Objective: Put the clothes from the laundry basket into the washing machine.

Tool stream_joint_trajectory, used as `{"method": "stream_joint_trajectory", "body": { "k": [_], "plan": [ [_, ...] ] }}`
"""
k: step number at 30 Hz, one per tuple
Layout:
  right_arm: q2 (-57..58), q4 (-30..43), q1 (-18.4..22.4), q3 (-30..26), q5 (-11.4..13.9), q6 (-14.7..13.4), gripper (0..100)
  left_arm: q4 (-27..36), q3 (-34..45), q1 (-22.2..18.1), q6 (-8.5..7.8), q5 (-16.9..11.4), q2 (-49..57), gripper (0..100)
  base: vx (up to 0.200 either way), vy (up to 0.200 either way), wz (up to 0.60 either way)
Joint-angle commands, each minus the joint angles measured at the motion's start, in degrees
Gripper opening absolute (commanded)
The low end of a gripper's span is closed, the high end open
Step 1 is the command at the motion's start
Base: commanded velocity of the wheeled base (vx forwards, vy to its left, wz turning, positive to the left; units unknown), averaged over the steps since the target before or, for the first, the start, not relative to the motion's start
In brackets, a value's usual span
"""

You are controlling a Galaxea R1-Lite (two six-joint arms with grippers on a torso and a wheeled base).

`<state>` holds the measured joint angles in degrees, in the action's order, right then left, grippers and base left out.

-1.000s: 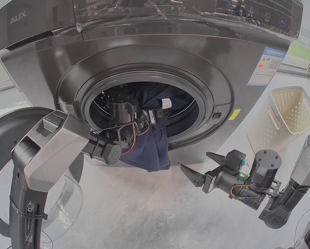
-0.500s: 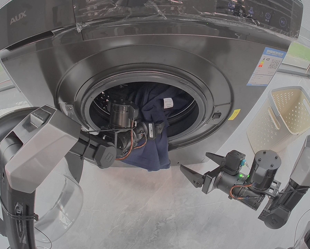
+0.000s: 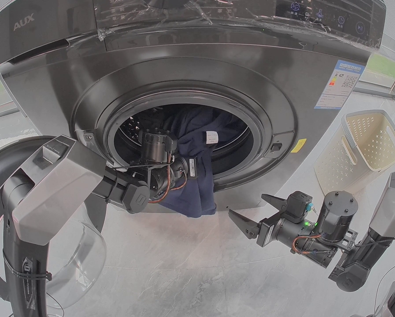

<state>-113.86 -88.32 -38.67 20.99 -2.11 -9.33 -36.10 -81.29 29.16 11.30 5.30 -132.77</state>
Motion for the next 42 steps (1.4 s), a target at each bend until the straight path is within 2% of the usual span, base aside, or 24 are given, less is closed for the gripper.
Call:
{"method": "stream_joint_trajectory", "body": {
  "k": [1, 4, 8, 13, 19, 20, 29, 31, 34, 38, 40, 41, 42],
  "plan": [
    [-0.13, -0.01, 0.00, 0.01, 0.00, 0.01, 100, -2.66, -5.99, 0.02, 1.88, -0.03, -1.88, 0, 0.000, 0.000, 0.00],
    [-0.13, -0.01, 0.00, 0.10, 0.00, 0.01, 100, -6.53, -11.00, 0.02, 3.55, 0.32, -3.90, 0, 0.000, 0.000, 0.00],
    [-0.13, -0.01, 0.00, 0.19, 0.00, 0.01, 100, -9.69, -16.45, -0.16, 3.82, 0.76, -6.19, 0, 0.000, 0.000, 0.00],
    [-0.13, -0.01, 0.00, 0.19, 0.00, 0.01, 100, -10.75, -22.78, -0.51, 3.82, 1.64, -9.09, 0, 0.000, 0.000, 0.00],
    [-0.13, -0.01, 0.08, 0.19, 0.00, 0.01, 100, -10.57, -23.83, -0.68, 3.73, 2.26, -9.44, 0, 0.000, 0.000, 0.00],
    [-0.13, -0.01, 0.08, 0.28, 0.00, 0.01, 100, -10.49, -23.57, -0.60, 3.73, 2.34, -9.35, 100, 0.000, 0.000, 0.00],
    [-0.22, -0.01, 0.00, 0.19, 0.00, 0.01, 100, -8.64, -12.84, 0.02, 2.94, 1.46, -4.43, 100, 0.000, 0.000, 0.00],
    [-0.31, -0.01, 0.00, 0.19, 0.00, 0.01, 100, -8.20, -11.35, 0.11, 1.97, 1.03, -4.34, 100, 0.000, 0.000, 0.00],
    [-0.22, -0.01, 0.00, 0.19, 0.00, 0.01, 100, -8.29, -10.47, 0.11, 0.56, 0.06, -4.96, 100, 0.000, 0.000, 0.00],
    [-0.22, -0.01, 0.00, 0.19, 0.00, 0.01, 100, -8.55, -11.35, 0.02, 0.13, 0.06, -7.42, 100, 0.000, 0.000, 0.00],
    [-0.22, -0.01, 0.00, 0.28, 0.00, 0.01, 100, -8.46, -12.14, -0.07, -0.67, -0.12, -8.38, 100, 0.000, 0.000, 0.00],
    [-0.22, -0.01, 0.00, 0.28, 0.00, 0.01, 100, -8.46, -12.67, -0.07, -0.75, -0.12, -8.65, 0, 0.000, 0.000, 0.00],
    [-0.22, -0.01, 0.00, 0.28, 0.00, 0.01, 100, -8.46, -13.20, -0.07, -0.75, -0.12, -9.00, 0, 0.000, 0.000, 0.00]
  ]
}}
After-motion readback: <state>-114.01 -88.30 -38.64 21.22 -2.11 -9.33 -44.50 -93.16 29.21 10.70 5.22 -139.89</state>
